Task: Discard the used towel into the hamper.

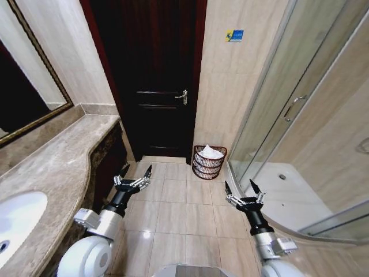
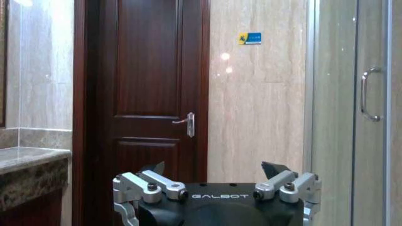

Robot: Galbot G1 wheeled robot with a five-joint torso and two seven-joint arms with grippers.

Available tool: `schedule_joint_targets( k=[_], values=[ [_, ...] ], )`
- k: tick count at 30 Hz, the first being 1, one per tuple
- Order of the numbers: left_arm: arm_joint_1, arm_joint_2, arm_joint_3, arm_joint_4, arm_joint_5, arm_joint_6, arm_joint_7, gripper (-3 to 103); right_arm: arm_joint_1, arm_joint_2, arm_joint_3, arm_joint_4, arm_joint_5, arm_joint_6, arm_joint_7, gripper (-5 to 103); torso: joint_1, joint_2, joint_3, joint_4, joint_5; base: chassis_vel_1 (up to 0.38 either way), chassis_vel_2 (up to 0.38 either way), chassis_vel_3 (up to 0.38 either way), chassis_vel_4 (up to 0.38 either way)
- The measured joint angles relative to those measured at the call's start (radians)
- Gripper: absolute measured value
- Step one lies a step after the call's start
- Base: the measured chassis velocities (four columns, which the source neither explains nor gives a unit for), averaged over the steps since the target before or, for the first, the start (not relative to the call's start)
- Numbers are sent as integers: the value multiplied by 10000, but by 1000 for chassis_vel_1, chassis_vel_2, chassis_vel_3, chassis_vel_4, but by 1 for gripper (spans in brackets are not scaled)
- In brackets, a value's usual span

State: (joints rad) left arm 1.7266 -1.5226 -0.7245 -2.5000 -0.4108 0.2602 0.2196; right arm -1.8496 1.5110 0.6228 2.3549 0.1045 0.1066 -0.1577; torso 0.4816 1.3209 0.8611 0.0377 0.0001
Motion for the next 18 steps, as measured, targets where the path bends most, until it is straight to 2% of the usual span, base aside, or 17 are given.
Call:
schedule_joint_targets(
  k=[18],
  values=[
    [1, -1, 0, 0, 0, 0, 0, 100, -1, 0, 0, 0, 0, 0, 0, 100, -2, 1, -1, 0, 0, 70, -66, -70, 68]
  ],
)
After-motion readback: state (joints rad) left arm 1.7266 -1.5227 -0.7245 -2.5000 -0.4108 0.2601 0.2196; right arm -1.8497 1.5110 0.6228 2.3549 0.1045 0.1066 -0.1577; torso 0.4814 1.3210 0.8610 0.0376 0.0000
